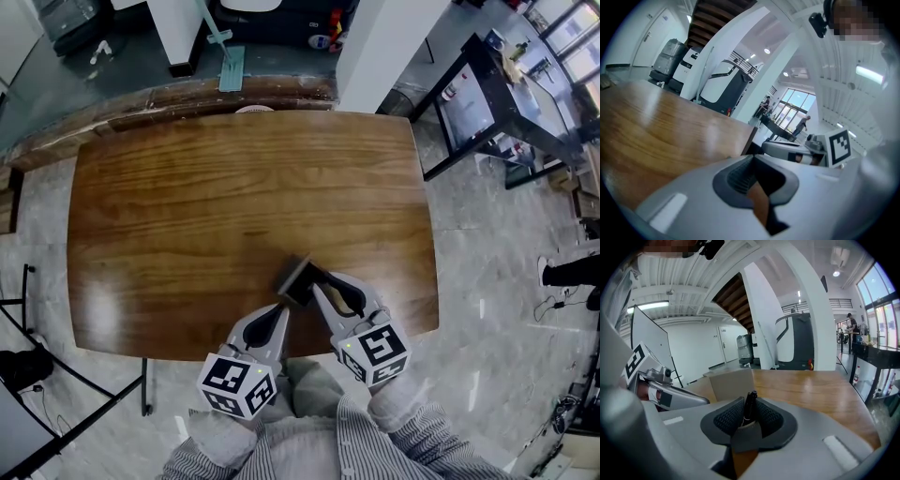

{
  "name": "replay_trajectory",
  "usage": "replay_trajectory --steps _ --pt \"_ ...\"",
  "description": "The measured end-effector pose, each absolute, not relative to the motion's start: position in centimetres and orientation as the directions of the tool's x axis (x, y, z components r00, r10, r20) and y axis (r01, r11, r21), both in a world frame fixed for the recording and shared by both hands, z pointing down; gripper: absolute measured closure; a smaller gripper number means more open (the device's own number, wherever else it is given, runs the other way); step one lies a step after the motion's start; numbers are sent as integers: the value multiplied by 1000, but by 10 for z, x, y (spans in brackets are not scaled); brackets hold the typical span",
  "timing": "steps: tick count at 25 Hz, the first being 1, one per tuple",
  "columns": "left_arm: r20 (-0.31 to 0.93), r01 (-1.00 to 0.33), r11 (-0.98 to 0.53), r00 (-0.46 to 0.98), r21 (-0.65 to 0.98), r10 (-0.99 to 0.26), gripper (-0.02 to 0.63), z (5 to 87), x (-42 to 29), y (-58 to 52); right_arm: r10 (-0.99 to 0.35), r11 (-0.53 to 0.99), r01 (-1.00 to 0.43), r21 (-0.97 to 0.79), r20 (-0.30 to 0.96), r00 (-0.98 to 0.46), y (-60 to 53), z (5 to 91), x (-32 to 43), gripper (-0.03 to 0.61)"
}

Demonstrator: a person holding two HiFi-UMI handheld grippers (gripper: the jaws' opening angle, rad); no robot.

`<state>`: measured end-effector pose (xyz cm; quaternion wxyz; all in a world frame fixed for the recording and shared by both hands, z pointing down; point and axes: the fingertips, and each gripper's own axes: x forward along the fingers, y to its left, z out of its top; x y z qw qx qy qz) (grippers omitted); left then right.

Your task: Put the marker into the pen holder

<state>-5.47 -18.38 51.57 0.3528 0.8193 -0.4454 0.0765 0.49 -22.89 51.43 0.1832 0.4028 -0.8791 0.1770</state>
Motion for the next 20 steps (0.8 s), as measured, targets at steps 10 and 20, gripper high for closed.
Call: replay_trajectory --steps 10,20 --pt "440 -785 -350 589 511 -678 606 516 -56 -178 -673 597 -795 -105 475 -567 -233 521 11 483" --pt "441 -791 -349 581 501 -684 606 513 -54 -173 -660 601 -787 -138 470 -586 -228 519 10 442"
